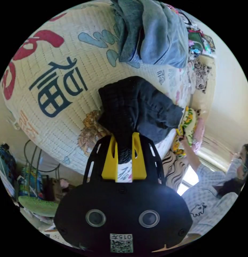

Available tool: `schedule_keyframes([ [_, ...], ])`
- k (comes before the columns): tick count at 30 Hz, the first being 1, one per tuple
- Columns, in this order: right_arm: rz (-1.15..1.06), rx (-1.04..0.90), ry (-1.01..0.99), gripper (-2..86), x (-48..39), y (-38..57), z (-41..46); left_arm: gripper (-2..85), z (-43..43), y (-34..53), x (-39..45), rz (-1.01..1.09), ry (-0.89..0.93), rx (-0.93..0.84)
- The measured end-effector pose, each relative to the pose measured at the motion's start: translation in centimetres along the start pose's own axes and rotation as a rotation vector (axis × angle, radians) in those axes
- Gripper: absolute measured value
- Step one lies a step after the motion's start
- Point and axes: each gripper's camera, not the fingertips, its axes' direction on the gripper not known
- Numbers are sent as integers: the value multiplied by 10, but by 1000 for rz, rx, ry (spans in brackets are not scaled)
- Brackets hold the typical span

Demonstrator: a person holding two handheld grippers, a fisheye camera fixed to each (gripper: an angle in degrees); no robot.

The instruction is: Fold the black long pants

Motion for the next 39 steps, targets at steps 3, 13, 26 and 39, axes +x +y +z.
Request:
schedule_keyframes([
  [3,67,-33,78,85,-7,-17,20,78,-17,10,8,15,47,26],
  [13,-72,-163,165,7,-37,-36,33,74,-68,54,39,81,-81,-4],
  [26,-492,-511,651,100,-54,42,66,73,-148,197,-19,-233,-411,-26],
  [39,-734,-628,771,1,-87,11,148,74,-120,233,-12,-266,-440,-21],
])
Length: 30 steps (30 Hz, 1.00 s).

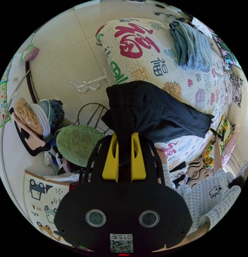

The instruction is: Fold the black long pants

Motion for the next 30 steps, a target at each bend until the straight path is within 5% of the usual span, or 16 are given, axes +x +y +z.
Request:
schedule_keyframes([
  [5,-76,185,-29,6,-12,-9,-37,74,9,16,3,-25,3,-17],
  [11,-20,-102,161,89,-7,-32,26,74,24,29,12,-33,-18,-52],
  [15,112,111,-21,92,11,6,29,74,24,40,17,-26,5,-39],
  [21,145,-45,-215,32,33,30,89,74,35,59,26,-27,25,-41],
  [24,87,-114,-20,14,30,21,97,74,38,69,34,-15,26,-33],
  [30,232,-25,50,77,55,36,92,72,36,97,48,21,85,5],
])
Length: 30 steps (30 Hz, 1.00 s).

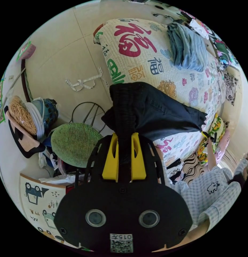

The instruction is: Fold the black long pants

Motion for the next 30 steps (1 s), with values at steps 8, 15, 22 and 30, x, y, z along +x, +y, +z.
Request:
schedule_keyframes([
  [8,-444,85,-267,81,-110,84,30,69,-14,69,63,50,299,175],
  [15,-604,30,-541,81,-174,149,110,69,-10,127,220,273,554,294],
  [22,-572,331,-559,132,-122,190,111,104,104,99,414,363,670,222],
  [30,-270,467,-481,144,-69,178,156,109,165,101,517,515,803,-19],
])
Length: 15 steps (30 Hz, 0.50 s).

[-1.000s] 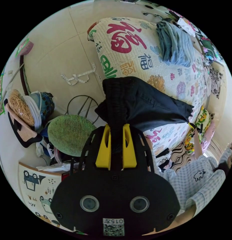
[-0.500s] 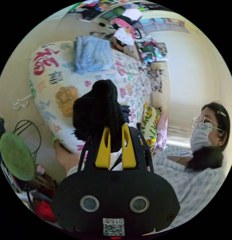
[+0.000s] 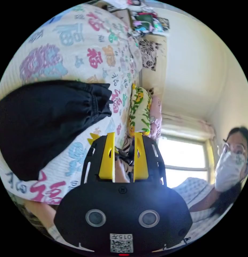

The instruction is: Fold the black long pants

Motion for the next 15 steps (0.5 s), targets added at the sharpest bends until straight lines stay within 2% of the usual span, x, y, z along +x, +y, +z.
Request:
schedule_keyframes([
  [4,164,116,-6,138,33,-2,-8,118,14,-48,35,293,-403,-102],
  [6,206,158,3,133,50,-5,-10,126,42,-79,50,458,-477,-203],
  [8,246,118,28,134,62,-9,-2,144,93,-118,66,626,-577,-332],
  [11,328,68,-2,132,80,-11,10,155,161,-156,76,727,-696,-509],
  [15,360,129,-88,97,90,-2,10,143,226,-172,90,832,-758,-679],
])
